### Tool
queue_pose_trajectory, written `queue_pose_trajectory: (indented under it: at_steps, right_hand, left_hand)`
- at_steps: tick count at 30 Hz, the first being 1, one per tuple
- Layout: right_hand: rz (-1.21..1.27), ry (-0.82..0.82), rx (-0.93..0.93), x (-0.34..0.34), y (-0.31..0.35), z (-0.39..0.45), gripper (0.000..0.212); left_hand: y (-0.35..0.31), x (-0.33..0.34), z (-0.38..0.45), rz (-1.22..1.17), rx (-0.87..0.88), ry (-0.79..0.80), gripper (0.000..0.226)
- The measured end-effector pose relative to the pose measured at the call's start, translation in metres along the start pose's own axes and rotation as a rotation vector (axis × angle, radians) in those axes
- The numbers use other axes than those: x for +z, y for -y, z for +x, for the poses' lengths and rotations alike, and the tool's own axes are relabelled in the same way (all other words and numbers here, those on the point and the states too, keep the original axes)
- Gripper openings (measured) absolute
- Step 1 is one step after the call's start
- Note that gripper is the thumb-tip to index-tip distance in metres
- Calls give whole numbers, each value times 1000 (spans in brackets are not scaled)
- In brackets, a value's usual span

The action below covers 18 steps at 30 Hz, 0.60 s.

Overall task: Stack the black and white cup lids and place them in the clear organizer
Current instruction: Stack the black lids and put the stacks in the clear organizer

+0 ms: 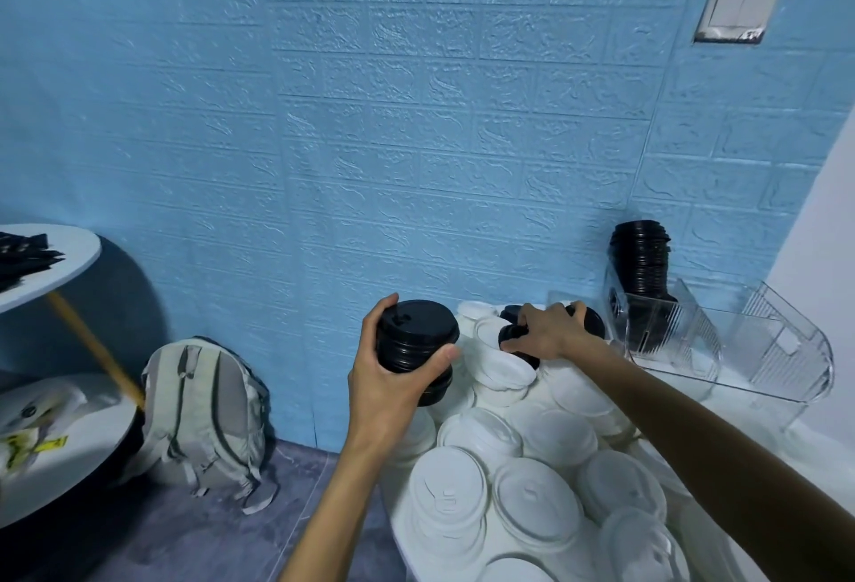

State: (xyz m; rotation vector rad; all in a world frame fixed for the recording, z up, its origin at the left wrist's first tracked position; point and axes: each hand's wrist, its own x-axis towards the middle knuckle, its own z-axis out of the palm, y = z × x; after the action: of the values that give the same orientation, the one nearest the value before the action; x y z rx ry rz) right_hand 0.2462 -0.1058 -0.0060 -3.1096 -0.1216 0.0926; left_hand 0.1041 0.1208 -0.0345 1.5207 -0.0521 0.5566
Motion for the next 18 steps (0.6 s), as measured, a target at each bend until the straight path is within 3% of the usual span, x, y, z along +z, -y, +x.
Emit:
queue_pose_trajectory:
  at_steps: [6, 9, 12, 15, 18]
  right_hand:
    - [246, -175, -7, -3, -9, -3, 63]
    - [661, -296, -91, -26, -4, -15, 59]
    - [1148, -145, -298, -62, 16, -47, 41]
    - [1117, 55, -535, -85, 35, -80, 37]
    - [916, 98, -627, -86, 46, -95, 38]
  left_hand:
    - [-1, 0, -1, 9, 6, 13, 82]
    - [-4, 1, -1, 15, 21, 36, 85]
    - [-7, 6, -2, 26, 29, 79, 88]
    - [-12, 13, -6, 21, 30, 128, 87]
    - [-15, 18, -9, -3, 20, 145, 96]
